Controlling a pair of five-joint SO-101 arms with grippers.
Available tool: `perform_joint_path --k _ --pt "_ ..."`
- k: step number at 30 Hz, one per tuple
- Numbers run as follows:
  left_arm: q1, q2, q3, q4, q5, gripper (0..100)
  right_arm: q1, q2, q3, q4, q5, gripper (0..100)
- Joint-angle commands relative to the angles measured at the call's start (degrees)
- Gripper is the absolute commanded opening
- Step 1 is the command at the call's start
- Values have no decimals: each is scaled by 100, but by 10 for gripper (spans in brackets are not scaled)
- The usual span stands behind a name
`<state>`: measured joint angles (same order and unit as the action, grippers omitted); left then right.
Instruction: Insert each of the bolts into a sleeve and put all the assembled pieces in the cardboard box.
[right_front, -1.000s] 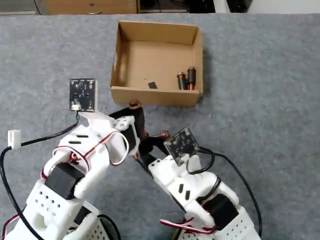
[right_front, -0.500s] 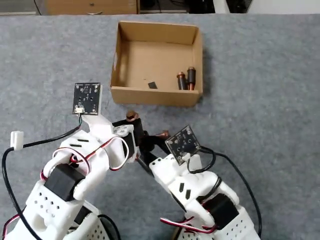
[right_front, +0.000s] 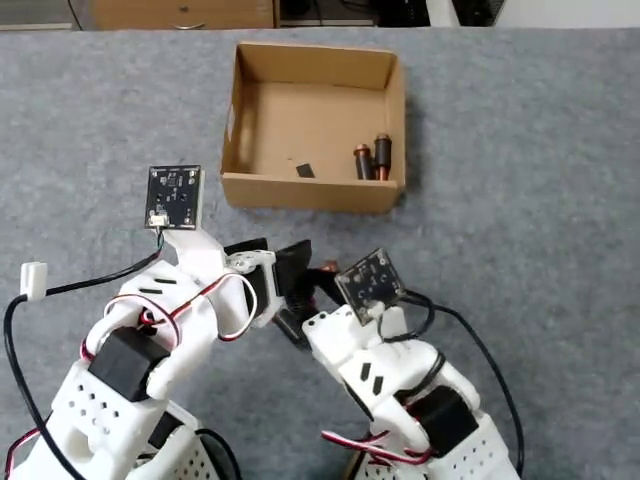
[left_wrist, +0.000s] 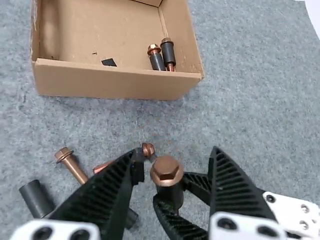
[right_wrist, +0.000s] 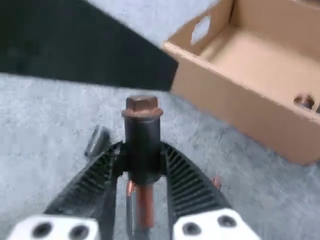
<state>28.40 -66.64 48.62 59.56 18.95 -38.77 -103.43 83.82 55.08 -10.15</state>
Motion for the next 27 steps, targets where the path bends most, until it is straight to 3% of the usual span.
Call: perform_joint_path --k 1,4,12,16,18,20,22,27 --pt "44 -48 -26 -18 18 220 84 -725 -374 -193 -9 1" --pt "-123 -57 -114 -62 -18 221 347 -716 -400 -343 -9 1" --pt "-1530 -418 26 -607 -18 216 2299 -497 -470 -1811 -62 1" --pt "-1793 -479 765 -651 -26 104 2519 -40 -892 -2180 -62 1" --pt "-1952 -479 1099 -651 -26 5 2563 418 -1226 -2347 -44 1" --pt "-2180 -479 1433 -668 -26 45 2721 1051 -1648 -2558 -53 1" --pt "-2382 -479 1811 -888 -35 19 2862 1859 -2167 -2743 -53 1" --pt "-2980 -479 3059 -1943 -431 18 2958 4277 -4066 -2576 -53 1"
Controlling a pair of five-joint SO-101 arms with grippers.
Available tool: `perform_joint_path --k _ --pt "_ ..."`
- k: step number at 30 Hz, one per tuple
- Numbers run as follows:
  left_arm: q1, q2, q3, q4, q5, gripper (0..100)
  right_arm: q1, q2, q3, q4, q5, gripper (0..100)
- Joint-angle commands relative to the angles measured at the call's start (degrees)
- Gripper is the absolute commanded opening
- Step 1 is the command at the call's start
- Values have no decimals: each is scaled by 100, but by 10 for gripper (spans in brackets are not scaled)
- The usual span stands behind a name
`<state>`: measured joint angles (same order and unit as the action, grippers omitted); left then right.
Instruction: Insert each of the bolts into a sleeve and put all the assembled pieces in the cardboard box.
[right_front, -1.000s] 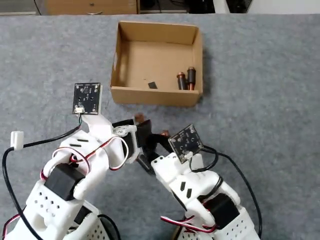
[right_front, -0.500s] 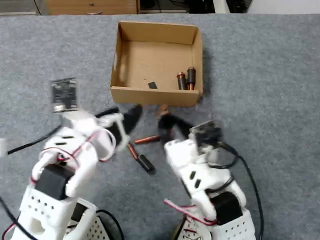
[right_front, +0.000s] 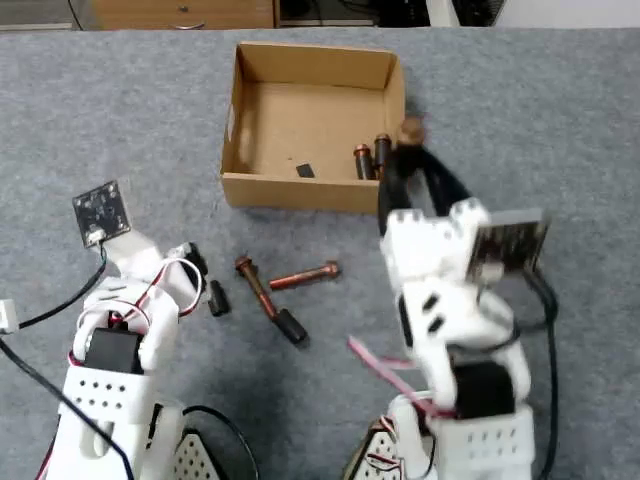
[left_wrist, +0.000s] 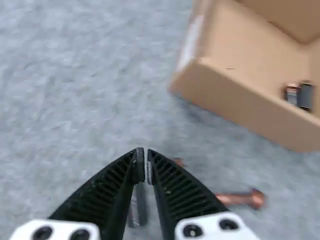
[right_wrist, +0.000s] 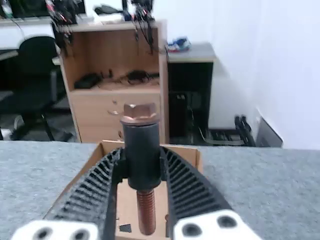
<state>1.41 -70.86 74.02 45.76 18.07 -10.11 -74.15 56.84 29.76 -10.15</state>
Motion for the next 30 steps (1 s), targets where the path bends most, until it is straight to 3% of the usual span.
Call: perform_joint_path --k 1,4,9,20,30 --pt "-343 -57 774 -782 -563 18 92 1833 -1789 132 -53 1" --pt "-440 -57 1477 -1389 -923 18 57 3187 -3152 853 -62 1" --pt "-448 -57 2233 -2066 -914 18 66 5218 -5138 1785 -35 1" --pt "-440 -57 2268 -2136 -905 18 101 8822 -7960 2963 -62 1" --pt "-440 -57 2268 -2136 -949 18 110 11187 -9332 3015 -62 1"
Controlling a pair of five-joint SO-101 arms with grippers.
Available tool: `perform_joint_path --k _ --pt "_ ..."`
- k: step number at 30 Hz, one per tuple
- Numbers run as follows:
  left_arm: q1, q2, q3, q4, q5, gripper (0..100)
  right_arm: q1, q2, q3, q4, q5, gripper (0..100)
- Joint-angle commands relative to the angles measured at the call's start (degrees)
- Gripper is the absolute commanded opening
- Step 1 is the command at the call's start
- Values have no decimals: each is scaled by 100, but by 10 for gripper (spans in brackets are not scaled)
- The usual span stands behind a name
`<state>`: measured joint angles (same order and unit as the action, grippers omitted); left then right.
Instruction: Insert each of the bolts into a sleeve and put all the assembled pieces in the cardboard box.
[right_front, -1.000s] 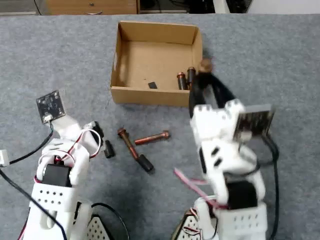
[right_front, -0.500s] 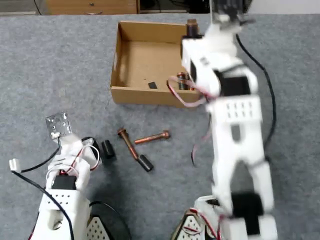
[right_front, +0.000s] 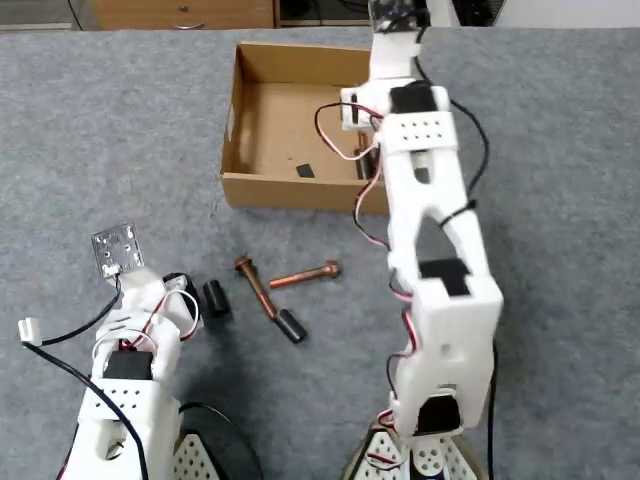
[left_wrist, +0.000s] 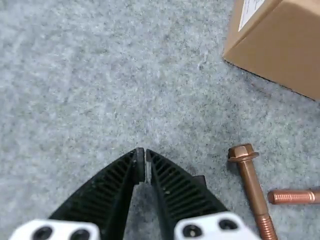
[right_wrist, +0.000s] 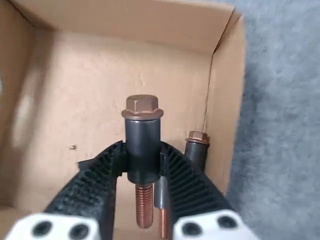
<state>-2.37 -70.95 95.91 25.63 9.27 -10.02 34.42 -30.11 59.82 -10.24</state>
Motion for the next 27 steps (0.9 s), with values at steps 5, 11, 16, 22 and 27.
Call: perform_joint_path --k 5,11,16,22,27 --pt "-62 -48 79 -114 -70 18 145 1218 -1332 18 -44 2" --pt "-70 -48 79 -114 -70 18 163 1771 -1859 246 -9 2" --pt "-70 -48 88 -114 -70 18 119 1780 -2255 870 -9 35" --pt "-70 -48 88 -105 -44 18 154 1798 -2853 1512 -9 180" --pt "-70 -48 88 -105 -35 18 154 1789 -3327 1960 -26 182"
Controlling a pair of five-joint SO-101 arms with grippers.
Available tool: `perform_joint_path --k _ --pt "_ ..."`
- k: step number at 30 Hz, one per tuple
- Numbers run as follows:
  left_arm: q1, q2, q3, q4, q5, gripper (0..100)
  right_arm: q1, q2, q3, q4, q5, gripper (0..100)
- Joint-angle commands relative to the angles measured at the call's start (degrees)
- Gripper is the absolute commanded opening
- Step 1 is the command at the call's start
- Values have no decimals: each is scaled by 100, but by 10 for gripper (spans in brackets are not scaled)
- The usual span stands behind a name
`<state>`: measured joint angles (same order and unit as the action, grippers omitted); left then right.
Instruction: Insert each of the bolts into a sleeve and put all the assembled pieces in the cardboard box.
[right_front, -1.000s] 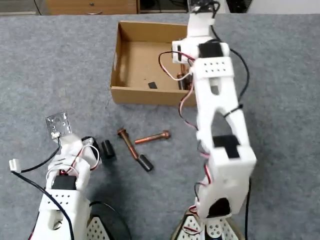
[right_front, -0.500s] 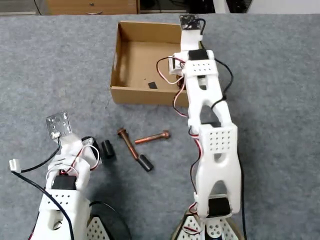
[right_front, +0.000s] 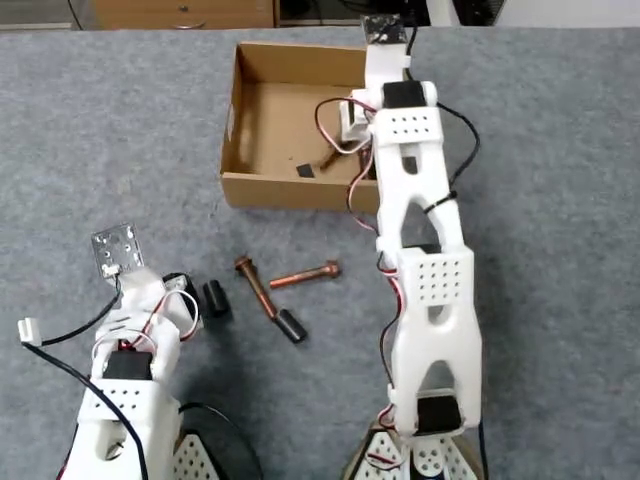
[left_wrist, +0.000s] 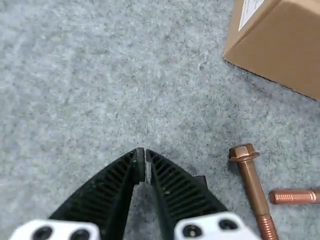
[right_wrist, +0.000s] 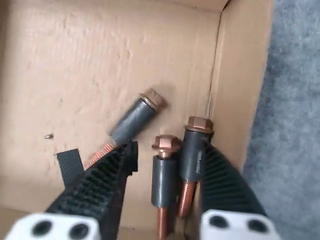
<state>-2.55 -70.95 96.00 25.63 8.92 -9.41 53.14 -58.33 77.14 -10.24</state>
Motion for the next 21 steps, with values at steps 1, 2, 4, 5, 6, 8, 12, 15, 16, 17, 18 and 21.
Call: perform_joint_path --k 1,2,4,5,6,8,12,15,16,17,18,21 --pt "-53 -48 79 -105 0 18 84 -84 -637 352 -26 182" --pt "-53 -48 79 -105 0 18 75 -101 -778 510 -26 182" --pt "-53 -48 79 -105 0 18 66 -110 -1218 932 -35 182" --pt "-53 -48 79 -105 0 18 57 -101 -1499 1178 -35 182" --pt "-53 -48 79 -105 0 18 57 -101 -1780 1442 -35 182" --pt "-53 -48 79 -105 0 18 48 -101 -2440 2022 -35 182" --pt "-53 -48 70 -105 0 18 92 -119 -3758 2532 -26 182" --pt "-70 -48 62 -114 0 18 57 -585 -3512 2541 -18 182" --pt "-123 -48 53 -114 9 18 40 -822 -3336 2541 -18 182" --pt "-193 -48 35 -114 9 18 4 -1068 -3125 2541 -18 182" --pt "-246 -48 26 -114 9 18 -48 -1349 -2905 2541 -18 182" --pt "-281 -48 97 -325 9 18 -251 -2264 -1947 2541 -18 182"
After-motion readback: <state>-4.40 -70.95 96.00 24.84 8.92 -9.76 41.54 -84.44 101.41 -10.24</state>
